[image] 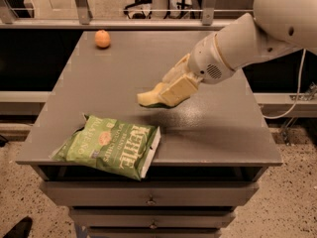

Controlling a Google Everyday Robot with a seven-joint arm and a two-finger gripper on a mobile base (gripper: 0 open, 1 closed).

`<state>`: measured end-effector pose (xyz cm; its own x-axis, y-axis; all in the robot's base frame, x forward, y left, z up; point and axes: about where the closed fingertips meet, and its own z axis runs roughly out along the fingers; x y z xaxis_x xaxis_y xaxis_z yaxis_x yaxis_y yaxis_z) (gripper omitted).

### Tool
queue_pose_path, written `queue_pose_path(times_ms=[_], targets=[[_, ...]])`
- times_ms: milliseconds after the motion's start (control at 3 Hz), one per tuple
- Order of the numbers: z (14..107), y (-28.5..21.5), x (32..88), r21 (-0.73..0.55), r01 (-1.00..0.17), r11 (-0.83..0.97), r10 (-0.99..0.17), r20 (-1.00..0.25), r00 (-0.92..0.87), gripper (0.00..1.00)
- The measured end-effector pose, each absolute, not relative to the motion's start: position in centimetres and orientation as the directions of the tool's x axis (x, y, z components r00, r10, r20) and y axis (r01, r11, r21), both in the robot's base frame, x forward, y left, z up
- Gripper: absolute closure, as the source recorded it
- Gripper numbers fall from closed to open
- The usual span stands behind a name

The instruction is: Move sponge near green jalapeno chip bag

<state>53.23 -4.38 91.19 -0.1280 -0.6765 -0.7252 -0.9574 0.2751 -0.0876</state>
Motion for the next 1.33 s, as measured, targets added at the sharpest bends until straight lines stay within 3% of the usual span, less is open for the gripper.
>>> queue_pose_path(times_ms=[1333], targets=[[89.3, -2.3, 52.5, -0.044, -0.963, 0.267, -0.677, -0.719, -0.155, 0.05]])
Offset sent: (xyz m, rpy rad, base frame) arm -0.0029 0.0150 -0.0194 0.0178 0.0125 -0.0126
